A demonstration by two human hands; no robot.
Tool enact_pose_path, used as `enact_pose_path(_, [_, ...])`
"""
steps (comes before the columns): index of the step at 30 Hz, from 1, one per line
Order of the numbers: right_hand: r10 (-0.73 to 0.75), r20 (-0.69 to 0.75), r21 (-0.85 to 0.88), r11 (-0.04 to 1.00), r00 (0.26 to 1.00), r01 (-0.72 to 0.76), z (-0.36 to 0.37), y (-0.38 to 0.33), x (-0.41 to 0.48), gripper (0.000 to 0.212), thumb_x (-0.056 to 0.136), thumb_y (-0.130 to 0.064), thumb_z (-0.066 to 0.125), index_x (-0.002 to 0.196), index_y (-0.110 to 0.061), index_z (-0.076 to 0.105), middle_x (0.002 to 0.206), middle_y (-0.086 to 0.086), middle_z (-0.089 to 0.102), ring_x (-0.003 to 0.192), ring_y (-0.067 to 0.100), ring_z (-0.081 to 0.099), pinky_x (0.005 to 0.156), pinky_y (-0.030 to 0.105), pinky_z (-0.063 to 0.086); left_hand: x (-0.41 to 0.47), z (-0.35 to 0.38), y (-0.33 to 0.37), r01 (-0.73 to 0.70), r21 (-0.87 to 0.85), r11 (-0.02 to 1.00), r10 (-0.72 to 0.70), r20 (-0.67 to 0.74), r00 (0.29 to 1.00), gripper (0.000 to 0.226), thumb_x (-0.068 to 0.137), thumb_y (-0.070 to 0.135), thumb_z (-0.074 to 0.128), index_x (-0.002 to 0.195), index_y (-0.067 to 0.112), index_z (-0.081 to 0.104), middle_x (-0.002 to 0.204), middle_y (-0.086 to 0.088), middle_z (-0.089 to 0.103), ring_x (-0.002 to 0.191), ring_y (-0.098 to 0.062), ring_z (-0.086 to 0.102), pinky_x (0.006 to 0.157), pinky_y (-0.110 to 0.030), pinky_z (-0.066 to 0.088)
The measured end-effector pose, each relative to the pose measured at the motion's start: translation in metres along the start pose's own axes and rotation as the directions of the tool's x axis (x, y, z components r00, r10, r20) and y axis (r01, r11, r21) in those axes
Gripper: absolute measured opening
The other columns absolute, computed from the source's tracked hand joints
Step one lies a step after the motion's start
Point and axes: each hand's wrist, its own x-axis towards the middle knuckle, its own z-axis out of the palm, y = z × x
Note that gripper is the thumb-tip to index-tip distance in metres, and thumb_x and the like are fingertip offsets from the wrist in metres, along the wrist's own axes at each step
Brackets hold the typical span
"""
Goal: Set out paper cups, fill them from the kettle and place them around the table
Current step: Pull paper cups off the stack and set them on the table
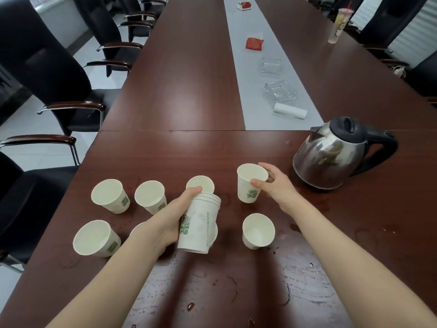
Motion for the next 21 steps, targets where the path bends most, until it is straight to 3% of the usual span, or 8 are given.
enact_pose_path(5, [0.005,0.017,0.018,1.0,1.0,-0.006,0.011,0.025,0.011,0.069,0.073,-0.007,0.079,0.134,-0.016,0.047,0.124,0.002,0.058,0.111,0.013,0.055,0.079,0.02,0.048,0.0,-0.004,-0.003,0.014,-0.013,1.0,-0.014,-0.008,1.0,0.047,0.086,0.044,0.058,0.112,0.005,0.064,0.093,-0.013,0.068,0.075,-0.025,0.066,0.066,-0.031,0.055])
enact_pose_path(8, [-0.012,0.059,-0.025,1.0,0.998,0.013,0.016,0.032,0.013,0.075,0.07,-0.007,0.081,0.135,-0.015,0.046,0.125,0.0,0.058,0.114,0.013,0.054,0.09,0.022,0.041,0.001,-0.006,-0.004,0.015,-0.015,1.0,-0.015,-0.019,1.0,0.043,0.087,0.043,0.057,0.106,0.006,0.065,0.085,-0.011,0.07,0.069,-0.023,0.068,0.061,-0.029,0.055])
enact_pose_path(15, [-0.011,0.125,-0.111,0.994,0.992,0.025,0.01,0.041,0.011,0.075,0.067,-0.009,0.083,0.131,-0.024,0.046,0.125,-0.002,0.057,0.118,0.014,0.053,0.095,0.025,0.042,0.003,-0.009,-0.006,0.009,-0.009,1.0,-0.009,-0.024,1.0,0.039,0.088,0.043,0.056,0.102,0.008,0.066,0.08,-0.01,0.071,0.065,-0.022,0.068,0.058,-0.028,0.055])
enact_pose_path(21, [0.046,0.188,-0.168,0.986,0.981,-0.014,0.002,0.039,0.008,0.084,0.071,-0.01,0.081,0.141,-0.025,0.038,0.133,-0.004,0.052,0.124,0.012,0.047,0.1,0.026,0.037,0.003,-0.004,-0.008,0.01,-0.003,1.0,-0.01,-0.018,1.0,0.045,0.085,0.044,0.059,0.109,0.007,0.065,0.088,-0.011,0.07,0.073,-0.024,0.067,0.068,-0.032,0.054])
